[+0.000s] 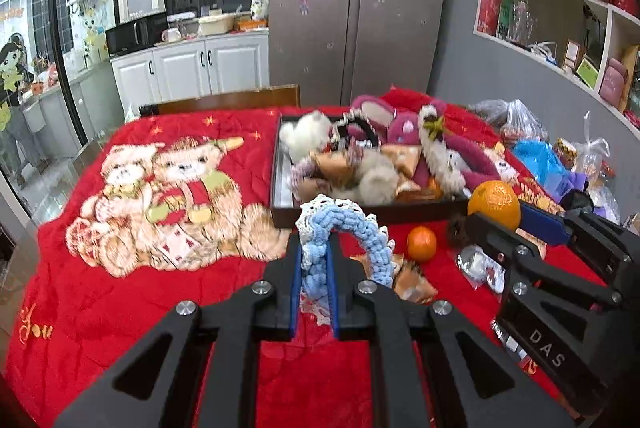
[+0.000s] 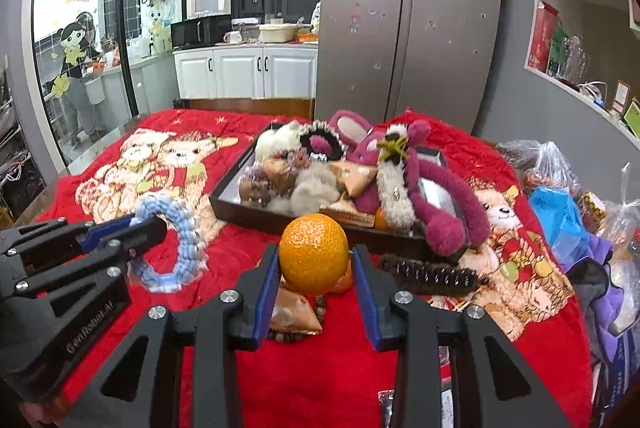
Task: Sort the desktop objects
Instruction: 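Lift scrunchie in left gripper and orange in right gripper toward the tray, then lower scrunchie and orange into the tray and open both grippers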
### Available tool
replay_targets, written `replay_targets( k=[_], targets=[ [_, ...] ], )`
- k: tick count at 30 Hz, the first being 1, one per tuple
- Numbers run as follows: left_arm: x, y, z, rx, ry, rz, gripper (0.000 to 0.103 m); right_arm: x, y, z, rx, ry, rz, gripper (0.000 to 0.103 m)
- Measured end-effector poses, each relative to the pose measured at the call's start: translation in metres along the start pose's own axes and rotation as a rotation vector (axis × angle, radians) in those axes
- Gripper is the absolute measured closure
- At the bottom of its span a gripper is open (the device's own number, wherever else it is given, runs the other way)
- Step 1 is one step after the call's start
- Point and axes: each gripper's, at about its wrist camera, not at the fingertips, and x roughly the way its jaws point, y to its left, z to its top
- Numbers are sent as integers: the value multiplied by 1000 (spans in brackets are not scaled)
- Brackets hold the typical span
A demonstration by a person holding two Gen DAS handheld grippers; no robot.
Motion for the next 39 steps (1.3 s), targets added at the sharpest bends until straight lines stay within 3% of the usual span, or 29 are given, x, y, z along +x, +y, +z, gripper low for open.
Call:
replay_targets(
  k=[10, 20, 32, 39],
  targets=[
    [-8, -6, 27, 2, -28, -8, 91, -14, -5, 21, 16, -38, -22, 66],
    [8, -12, 47, 23, -21, -5, 91, -9, -12, 42, 20, -51, -33, 66],
    [53, -20, 86, 43, -12, -9, 91, 20, -28, 75, 40, -39, -42, 66],
    [98, -26, 111, 51, 2, -14, 91, 56, -41, 94, 43, -25, -58, 66]
  ],
)
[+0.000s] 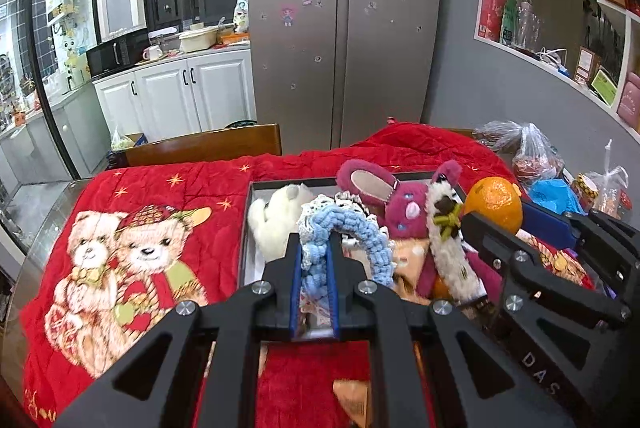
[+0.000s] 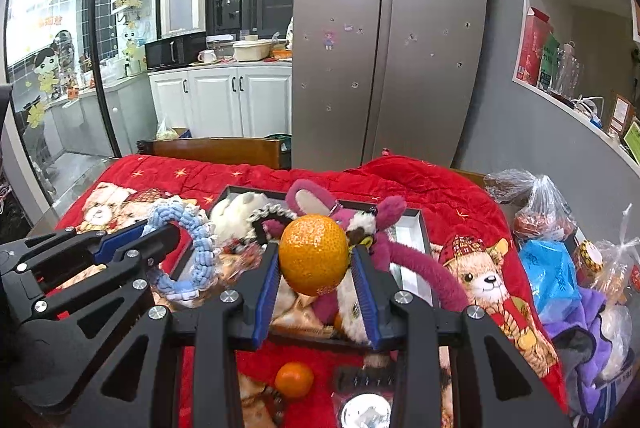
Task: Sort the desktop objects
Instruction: 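Lower scrunchie and orange into the tray and open both grippers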
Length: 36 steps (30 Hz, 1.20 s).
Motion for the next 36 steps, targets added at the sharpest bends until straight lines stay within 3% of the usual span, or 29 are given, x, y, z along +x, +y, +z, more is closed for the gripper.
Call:
replay_targets(
  k=[9, 14, 36],
  targets=[
    [70, 5, 13, -21, 49, 3, 91, 66, -15, 10, 12, 61, -13, 66],
    [90, 7, 9, -8, 74, 10, 91, 89, -23, 7, 28, 82, -15, 66],
    [97, 7, 15, 11, 60, 1, 91, 104, -10, 21, -13, 61, 0, 66]
  ],
)
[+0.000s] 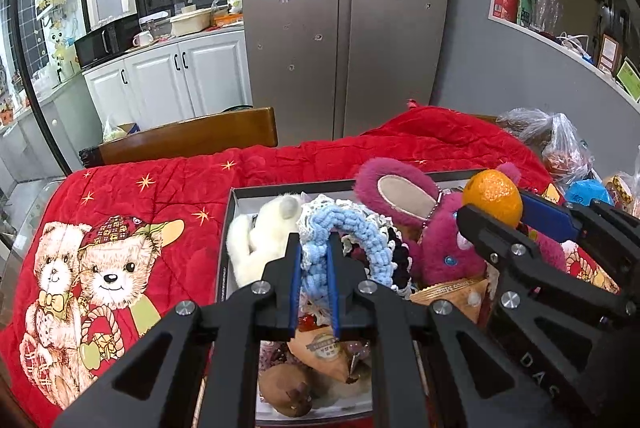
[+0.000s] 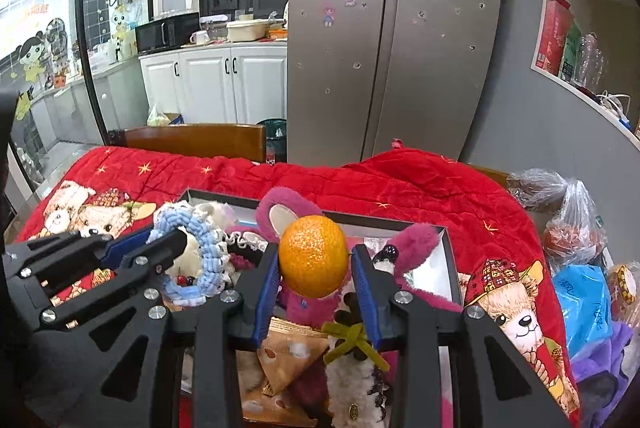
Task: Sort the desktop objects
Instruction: 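Lower scrunchie and orange into the tray and open both grippers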
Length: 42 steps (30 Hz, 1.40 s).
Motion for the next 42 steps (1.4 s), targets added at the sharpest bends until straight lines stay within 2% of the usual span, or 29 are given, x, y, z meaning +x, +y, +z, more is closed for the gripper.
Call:
replay_targets(
  k=[15, 17, 18, 19, 21, 23, 25, 28, 29, 42],
  targets=[
    [5, -3, -1, 26, -1, 64, 88, 7, 1, -3, -23, 3, -40, 66],
    [5, -3, -1, 31, -2, 69, 81, 6, 2, -3, -30, 1, -43, 66],
    [5, -3, -1, 38, -3, 73, 69, 6, 2, -3, -29, 1, -44, 66],
    [5, -3, -1, 46, -7, 87, 63, 5, 2, -3, -24, 1, -42, 64],
    [5, 0, 0, 49, -10, 110, 58, 3, 0, -2, -15, -9, -44, 49],
    [5, 4, 1, 31, -4, 97, 47, 0, -2, 0, -9, -24, -71, 38],
    [5, 6, 1, 27, -6, 101, 38, -4, -4, 1, -7, -39, -98, 33],
    [4, 7, 2, 34, -9, 113, 25, -7, -9, 2, 11, -43, -92, 23],
    [3, 6, 1, 35, -14, 114, 25, -7, -10, 2, 17, -44, -87, 21],
    [7, 0, -1, 58, -4, 110, 25, -11, 0, 2, -4, -46, -79, 21]
  ],
)
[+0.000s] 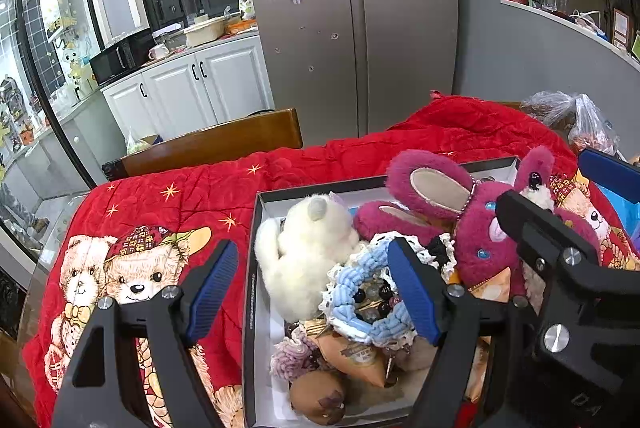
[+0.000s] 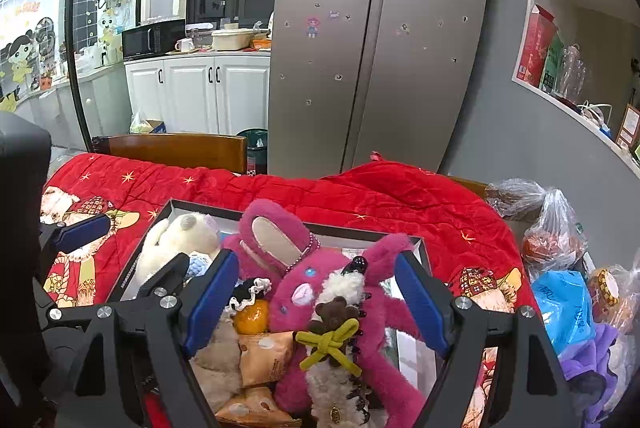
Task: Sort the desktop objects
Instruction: 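Lower scrunchie and orange into the tray and open both grippers, then withdraw both grippers from the tray back over the bedspread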
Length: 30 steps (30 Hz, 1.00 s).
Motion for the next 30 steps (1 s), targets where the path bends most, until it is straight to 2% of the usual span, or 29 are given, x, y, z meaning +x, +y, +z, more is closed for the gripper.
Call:
replay_targets(
  k=[9, 17, 26, 30],
  targets=[
    [2, 0, 0, 8, -4, 11, 25, 0, 0, 0, 2, -1, -6, 21],
    [-11, -2, 2, -4, -22, -29, 25, -8, 2, 3, 10, -15, -4, 21],
    [-72, -15, 2, 3, -85, -113, 24, -51, -7, 8, 53, -43, 13, 21],
    [-108, -25, -9, 31, -112, -130, 18, -84, -8, 1, 45, -70, 14, 21]
  ],
)
